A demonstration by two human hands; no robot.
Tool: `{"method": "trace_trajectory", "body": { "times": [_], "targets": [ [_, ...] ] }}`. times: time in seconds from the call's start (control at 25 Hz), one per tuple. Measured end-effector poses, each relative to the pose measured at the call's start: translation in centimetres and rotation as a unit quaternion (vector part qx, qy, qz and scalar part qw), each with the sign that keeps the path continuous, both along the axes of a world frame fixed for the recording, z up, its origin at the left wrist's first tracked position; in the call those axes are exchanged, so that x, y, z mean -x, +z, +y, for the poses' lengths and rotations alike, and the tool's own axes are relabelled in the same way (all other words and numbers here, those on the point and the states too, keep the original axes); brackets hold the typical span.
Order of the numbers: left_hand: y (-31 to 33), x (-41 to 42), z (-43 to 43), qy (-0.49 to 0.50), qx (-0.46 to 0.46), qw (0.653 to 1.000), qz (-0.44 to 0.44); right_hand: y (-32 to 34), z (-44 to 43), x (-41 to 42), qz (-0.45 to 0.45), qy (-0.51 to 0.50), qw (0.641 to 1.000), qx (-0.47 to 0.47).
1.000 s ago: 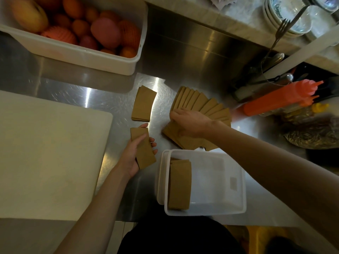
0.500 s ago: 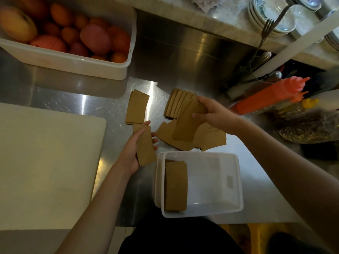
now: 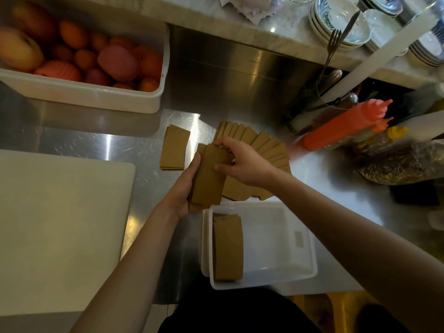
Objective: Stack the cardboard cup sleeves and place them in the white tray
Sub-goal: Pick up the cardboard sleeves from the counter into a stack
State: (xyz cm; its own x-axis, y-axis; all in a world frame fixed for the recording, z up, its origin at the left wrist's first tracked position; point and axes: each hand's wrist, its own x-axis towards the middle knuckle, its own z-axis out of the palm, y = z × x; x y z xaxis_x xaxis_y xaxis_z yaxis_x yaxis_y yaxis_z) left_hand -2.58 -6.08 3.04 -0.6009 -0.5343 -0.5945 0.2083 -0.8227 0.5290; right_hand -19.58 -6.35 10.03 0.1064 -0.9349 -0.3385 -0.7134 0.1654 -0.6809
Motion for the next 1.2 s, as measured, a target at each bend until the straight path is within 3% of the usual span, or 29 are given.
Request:
{"method": "trace_trajectory", "body": {
  "times": [0.16, 0.28, 0.44, 0.52, 0.72, 0.96, 1.04, 1.12, 1.2],
  "targets": [
    [-0.3, 0.0, 0.1, 0.002, 0.003, 1.0, 0.004, -1.8, 0.4, -1.1, 0.093, 0.037, 0.992, 0.071],
    [-0.9, -0.5, 0.2, 0.029, 0.021, 0.999, 0.019, -2.1, 0.0, -0.7, 0.087, 0.015, 0.991, 0.098],
    [-2.1, -1.6, 0.2, 0.094, 0.014, 0.995, 0.029, -2.7, -0.6, 1.1, 0.111, -0.038, 0.988, 0.097],
    [-2.8, -2.1, 0.3, 0.12, -0.033, 0.991, 0.042, -3.7, -0.6, 1.7, 0.176, 0.027, 0.983, 0.053],
    [-3.6, -3.0, 1.2, 0.148, -0.121, 0.978, 0.083, -6.1, -0.7, 1.2, 0.369, 0.273, 0.888, 0.03],
    [-4.4, -3.4, 2.4, 0.156, -0.124, 0.975, 0.093, -7.3, -1.2, 0.0, 0.438, 0.342, 0.828, 0.066],
    [-4.4, -3.4, 2.5, 0.16, -0.121, 0.975, 0.093, -7.0, -1.0, 0.2, 0.418, 0.341, 0.837, 0.094],
    [-4.4, -3.5, 2.4, 0.162, -0.12, 0.975, 0.089, -6.1, -0.8, 0.6, 0.313, 0.299, 0.9, 0.051],
    [-4.5, -3.5, 2.0, 0.159, -0.118, 0.977, 0.079, -4.7, -1.2, 1.6, 0.185, 0.199, 0.96, -0.063]
  ]
}}
